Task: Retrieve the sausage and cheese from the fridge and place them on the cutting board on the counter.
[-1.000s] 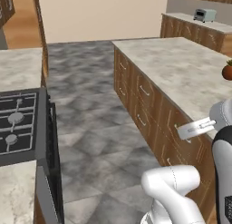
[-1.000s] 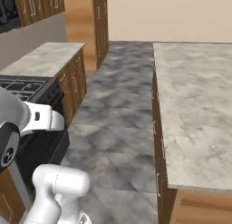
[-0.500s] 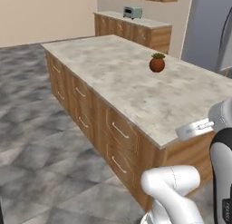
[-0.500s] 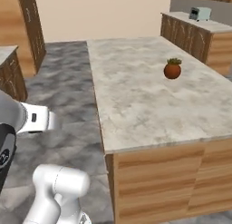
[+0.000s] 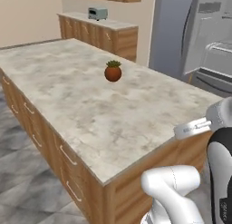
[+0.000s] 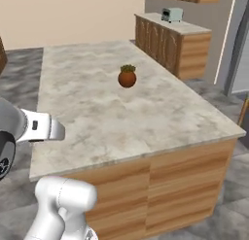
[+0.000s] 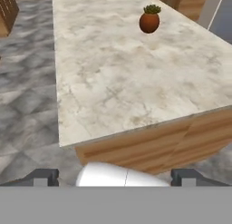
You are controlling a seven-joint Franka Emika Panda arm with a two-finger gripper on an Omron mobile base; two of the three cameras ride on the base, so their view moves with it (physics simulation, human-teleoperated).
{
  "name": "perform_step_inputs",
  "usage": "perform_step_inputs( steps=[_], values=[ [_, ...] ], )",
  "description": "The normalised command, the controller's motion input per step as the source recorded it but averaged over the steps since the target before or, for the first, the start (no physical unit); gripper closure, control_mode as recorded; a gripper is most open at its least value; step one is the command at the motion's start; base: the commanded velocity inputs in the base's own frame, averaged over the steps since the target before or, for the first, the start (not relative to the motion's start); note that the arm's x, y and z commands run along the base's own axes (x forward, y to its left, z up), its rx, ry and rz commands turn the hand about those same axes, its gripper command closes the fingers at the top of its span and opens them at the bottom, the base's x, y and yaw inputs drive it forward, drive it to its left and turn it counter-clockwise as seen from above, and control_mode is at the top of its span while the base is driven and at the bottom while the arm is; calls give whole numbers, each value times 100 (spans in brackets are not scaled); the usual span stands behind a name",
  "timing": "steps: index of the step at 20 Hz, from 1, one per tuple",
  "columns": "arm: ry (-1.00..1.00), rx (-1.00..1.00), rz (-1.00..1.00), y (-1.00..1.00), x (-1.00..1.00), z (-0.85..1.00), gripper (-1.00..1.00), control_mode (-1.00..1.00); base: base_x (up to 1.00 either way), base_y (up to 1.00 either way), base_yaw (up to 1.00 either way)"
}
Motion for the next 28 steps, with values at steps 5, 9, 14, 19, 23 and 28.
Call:
perform_step_inputs(
  steps=[5,9,14,19,23,28],
  values=[
    [0,0,0,0,0,0,-100,100,30,-100,17],
    [0,0,0,0,0,0,-100,100,-3,-100,19],
    [0,0,0,0,0,0,-100,100,-2,-100,3],
    [0,0,0,0,0,0,-100,100,52,-100,11],
    [0,0,0,0,0,0,-100,100,73,-100,12],
    [0,0,0,0,0,0,-100,100,62,-100,15]
  ],
)
